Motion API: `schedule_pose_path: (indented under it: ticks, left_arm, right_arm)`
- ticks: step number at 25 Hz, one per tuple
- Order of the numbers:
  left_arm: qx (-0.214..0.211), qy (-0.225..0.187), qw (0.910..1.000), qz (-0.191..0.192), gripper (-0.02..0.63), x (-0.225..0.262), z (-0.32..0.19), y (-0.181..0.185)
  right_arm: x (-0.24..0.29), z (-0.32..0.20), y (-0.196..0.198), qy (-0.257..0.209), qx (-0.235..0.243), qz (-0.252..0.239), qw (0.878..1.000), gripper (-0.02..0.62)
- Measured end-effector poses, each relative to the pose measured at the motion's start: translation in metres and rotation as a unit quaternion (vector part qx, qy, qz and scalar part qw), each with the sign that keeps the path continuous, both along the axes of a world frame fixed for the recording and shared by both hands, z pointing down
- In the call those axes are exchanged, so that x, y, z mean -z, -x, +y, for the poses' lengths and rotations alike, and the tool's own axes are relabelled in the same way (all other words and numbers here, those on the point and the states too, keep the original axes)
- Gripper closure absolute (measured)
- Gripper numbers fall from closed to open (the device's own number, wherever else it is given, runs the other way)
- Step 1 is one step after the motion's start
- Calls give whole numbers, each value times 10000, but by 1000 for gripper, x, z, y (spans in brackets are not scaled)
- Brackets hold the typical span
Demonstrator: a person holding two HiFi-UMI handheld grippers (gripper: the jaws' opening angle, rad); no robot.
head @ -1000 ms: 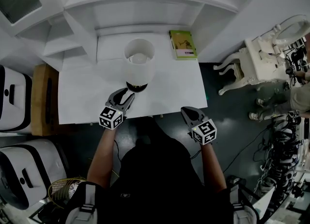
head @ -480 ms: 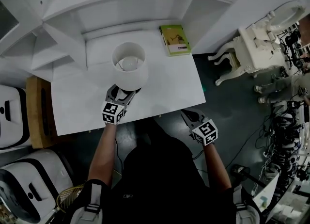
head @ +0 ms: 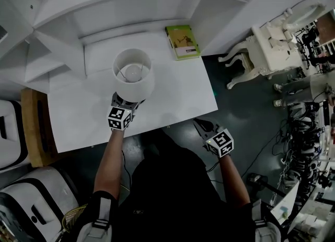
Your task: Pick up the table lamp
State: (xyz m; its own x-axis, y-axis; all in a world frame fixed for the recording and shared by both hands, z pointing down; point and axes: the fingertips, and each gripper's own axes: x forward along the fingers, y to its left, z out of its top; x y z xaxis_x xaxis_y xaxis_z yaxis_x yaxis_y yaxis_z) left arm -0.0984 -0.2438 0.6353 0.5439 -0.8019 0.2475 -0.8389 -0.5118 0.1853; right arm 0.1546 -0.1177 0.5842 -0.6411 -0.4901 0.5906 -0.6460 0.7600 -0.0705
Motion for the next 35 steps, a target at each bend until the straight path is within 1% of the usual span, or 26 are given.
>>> schedule_pose_path:
  ticks: [2, 5, 10, 19, 25, 30, 33, 35]
  left_arm:
    - [10, -24, 10000, 42, 268, 0, -6, 0]
    - [-60, -44, 10000, 2, 268, -2, -14, -5]
    - [-103, -74, 9999, -37, 270, -7, -25, -7]
    - [-122, -98, 9999, -72, 279, -14, -43, -18]
    - [-115, -141, 9996, -195, 381, -15, -50, -22]
    - [-120, -209, 9996, -148, 428, -10, -49, -23]
    - [-217, -219, 9995, -87, 453, -8, -46, -22]
    - [-278, -266, 9992, -110, 462, -5, -45, -22]
  right_arm:
    - [-2, 0, 1, 37, 21, 1, 10000, 588]
    - [-4, 0, 1, 59, 29, 40, 10000, 588]
    - [-6, -2, 2, -3, 123, 242, 9996, 588]
    - [-17, 2, -9, 160, 24, 259, 9995, 588]
    - [-20, 1, -12, 194, -3, 260, 9995, 588]
    - [-24, 1, -14, 251, -23, 242, 9994, 588]
    - [-27, 2, -14, 291, -16, 229, 9993, 588]
    - [-28, 1, -12, 298, 2, 209, 9993, 588]
